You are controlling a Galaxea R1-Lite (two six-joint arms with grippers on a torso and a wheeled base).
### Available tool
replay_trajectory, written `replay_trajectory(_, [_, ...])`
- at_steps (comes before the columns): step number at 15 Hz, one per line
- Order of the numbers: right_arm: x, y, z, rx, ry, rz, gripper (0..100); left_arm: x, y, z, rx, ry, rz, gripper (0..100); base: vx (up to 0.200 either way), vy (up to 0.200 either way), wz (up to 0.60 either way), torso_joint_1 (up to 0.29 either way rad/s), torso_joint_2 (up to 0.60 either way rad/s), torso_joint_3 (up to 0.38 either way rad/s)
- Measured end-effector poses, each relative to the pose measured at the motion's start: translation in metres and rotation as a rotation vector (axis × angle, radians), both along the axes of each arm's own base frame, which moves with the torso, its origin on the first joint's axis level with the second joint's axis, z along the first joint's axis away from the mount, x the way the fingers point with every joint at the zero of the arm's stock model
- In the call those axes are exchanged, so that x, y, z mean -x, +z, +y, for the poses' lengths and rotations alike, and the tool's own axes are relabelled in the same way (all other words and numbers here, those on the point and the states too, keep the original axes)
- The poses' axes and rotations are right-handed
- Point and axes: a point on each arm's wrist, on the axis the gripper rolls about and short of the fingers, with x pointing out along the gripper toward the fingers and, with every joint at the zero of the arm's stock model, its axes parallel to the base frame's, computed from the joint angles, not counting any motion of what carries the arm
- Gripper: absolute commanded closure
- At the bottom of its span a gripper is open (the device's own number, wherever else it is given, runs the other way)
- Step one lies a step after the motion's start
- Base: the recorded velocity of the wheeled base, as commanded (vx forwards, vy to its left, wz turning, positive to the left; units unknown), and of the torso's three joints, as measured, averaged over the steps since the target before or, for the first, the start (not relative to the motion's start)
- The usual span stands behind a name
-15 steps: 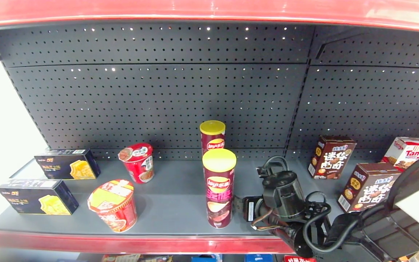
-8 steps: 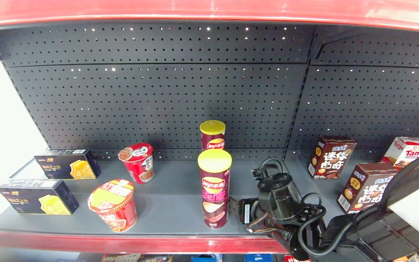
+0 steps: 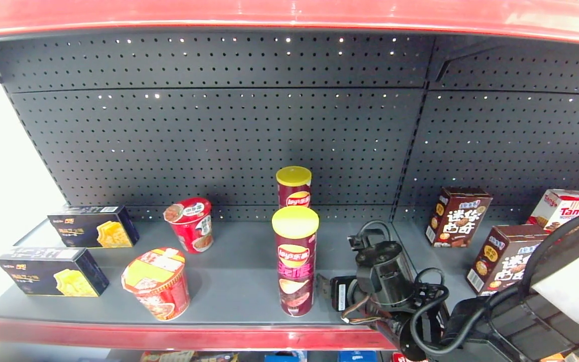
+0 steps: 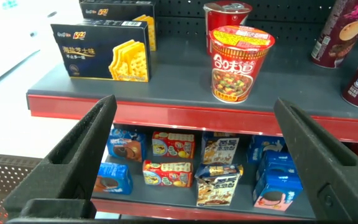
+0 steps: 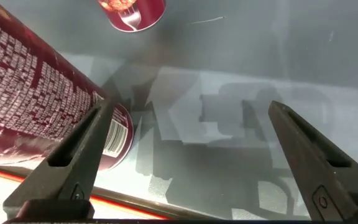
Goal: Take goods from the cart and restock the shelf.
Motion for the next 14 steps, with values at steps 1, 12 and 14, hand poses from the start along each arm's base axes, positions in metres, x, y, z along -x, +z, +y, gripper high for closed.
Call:
replay_trajectory(1, [-0.0015, 0.0, -0.0015, 0.004, -0.008, -0.002, 0, 0.0, 0.0, 0.0, 0.0, 0.0, 0.0, 0, 0.0, 0.0, 0.0, 0.0, 0.0, 0.0])
replay_trajectory(12, [-0.0016, -0.0016, -0.0009, 0.007, -0.008, 0.0, 0, 0.0, 0.0001, 0.0, 0.0, 0.0, 0.0, 0, 0.0, 0.0, 0.0, 0.0, 0.0, 0.0])
replay_trajectory(14, [-0.0001, -0.0016, 0.0008, 0.007, -0.001, 0.0, 0, 0.0, 0.0001, 0.0, 0.0, 0.0, 0.0, 0, 0.0, 0.0, 0.0, 0.0, 0.0, 0.0])
